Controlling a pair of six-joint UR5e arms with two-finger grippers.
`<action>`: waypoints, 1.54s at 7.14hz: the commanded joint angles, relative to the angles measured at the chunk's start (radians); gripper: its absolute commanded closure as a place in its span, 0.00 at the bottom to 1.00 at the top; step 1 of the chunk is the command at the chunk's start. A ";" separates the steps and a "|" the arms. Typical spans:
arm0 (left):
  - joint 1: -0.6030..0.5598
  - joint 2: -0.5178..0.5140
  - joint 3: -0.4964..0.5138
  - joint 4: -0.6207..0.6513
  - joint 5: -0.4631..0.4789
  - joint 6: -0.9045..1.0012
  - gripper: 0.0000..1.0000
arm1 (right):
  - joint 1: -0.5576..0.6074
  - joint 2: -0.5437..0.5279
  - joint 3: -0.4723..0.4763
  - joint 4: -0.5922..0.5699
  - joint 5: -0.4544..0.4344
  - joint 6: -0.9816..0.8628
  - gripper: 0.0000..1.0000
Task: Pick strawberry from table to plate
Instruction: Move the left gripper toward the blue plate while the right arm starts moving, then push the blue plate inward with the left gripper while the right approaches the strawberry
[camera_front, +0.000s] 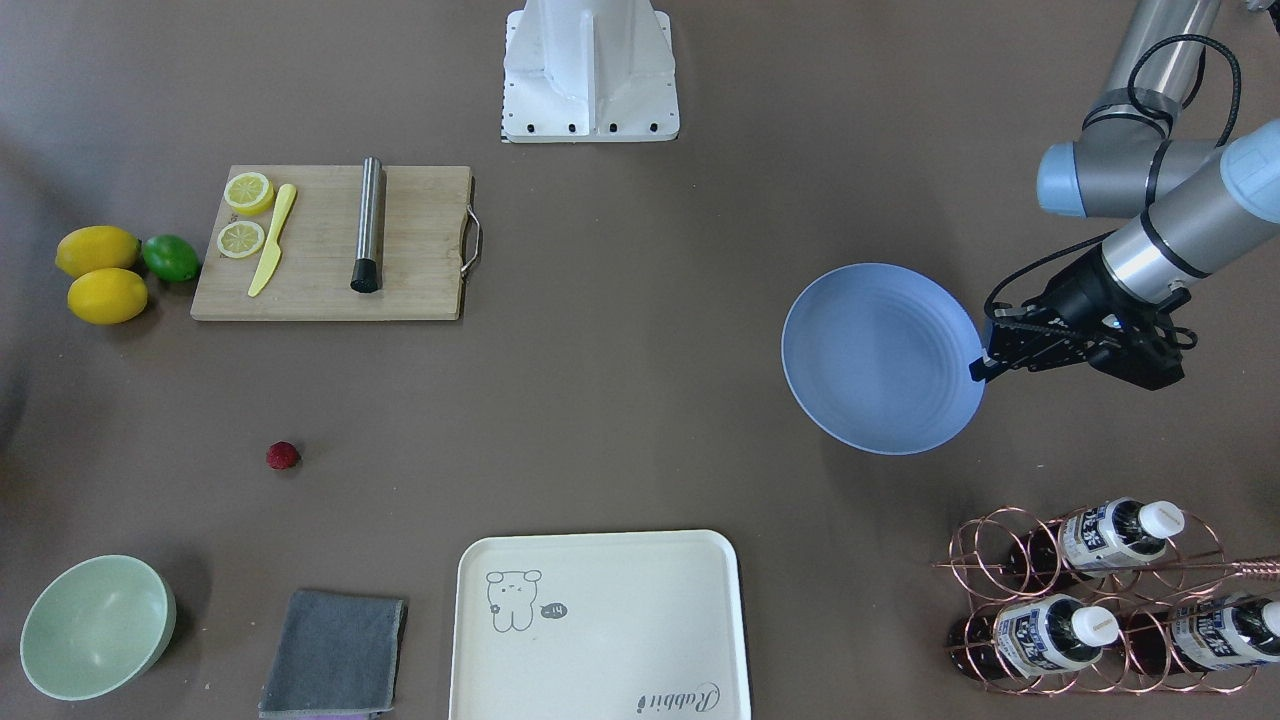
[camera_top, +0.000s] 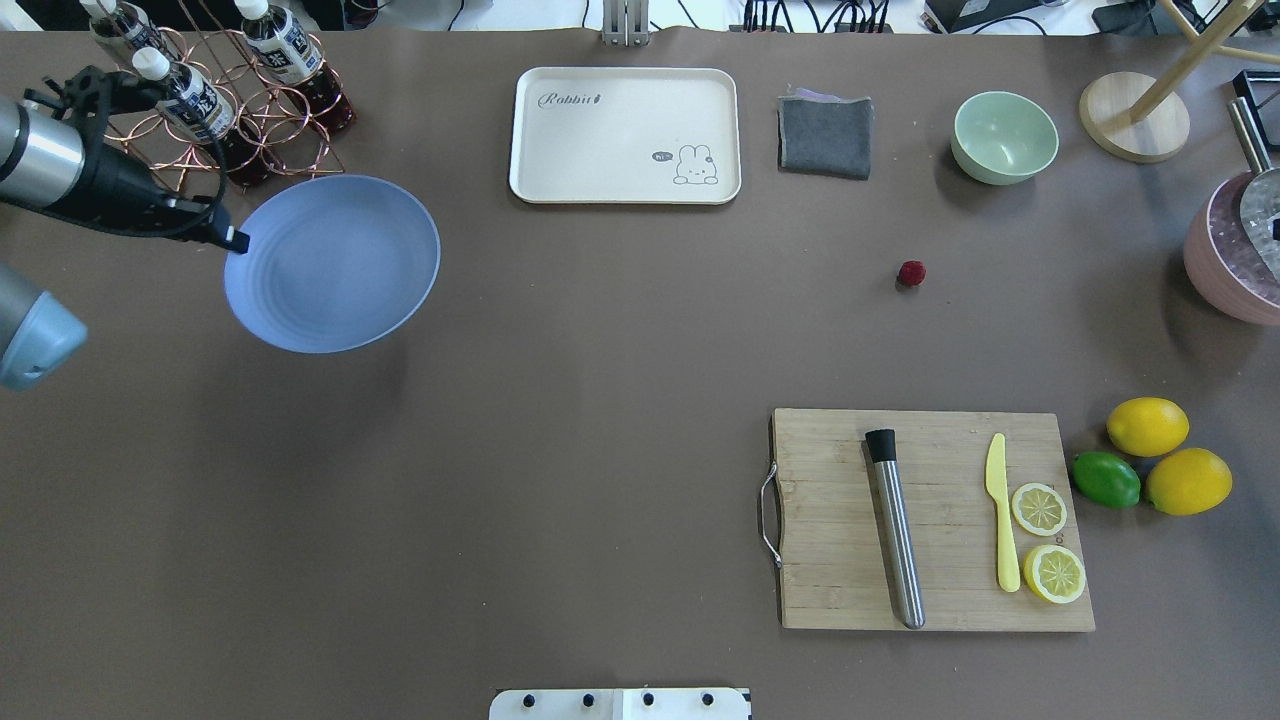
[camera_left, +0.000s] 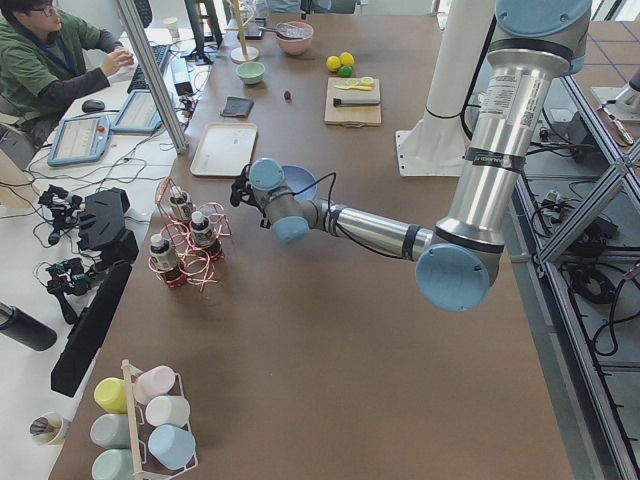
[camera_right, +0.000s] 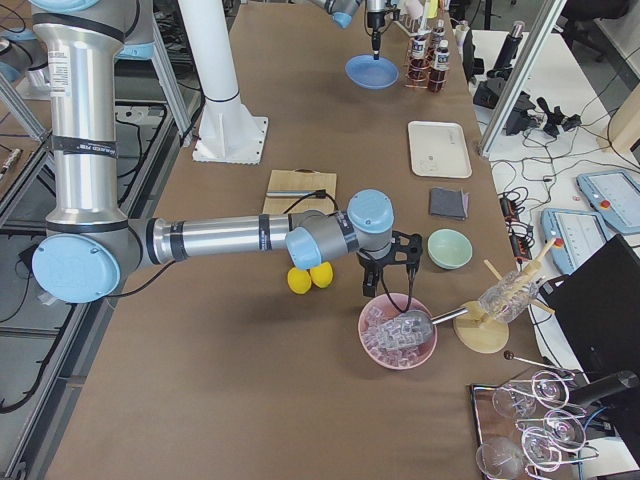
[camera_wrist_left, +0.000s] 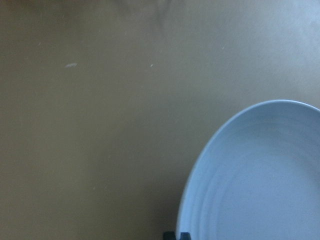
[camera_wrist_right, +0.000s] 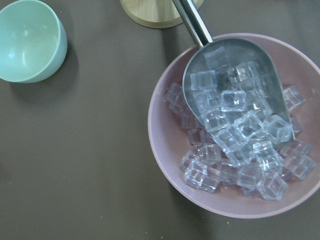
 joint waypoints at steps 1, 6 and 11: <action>0.131 -0.111 -0.133 0.194 0.139 -0.155 1.00 | -0.131 0.110 -0.014 -0.002 -0.074 0.172 0.00; 0.511 -0.286 -0.126 0.321 0.549 -0.382 1.00 | -0.315 0.286 -0.132 0.009 -0.214 0.321 0.00; 0.542 -0.274 0.005 0.115 0.605 -0.381 1.00 | -0.378 0.348 -0.152 0.009 -0.255 0.401 0.00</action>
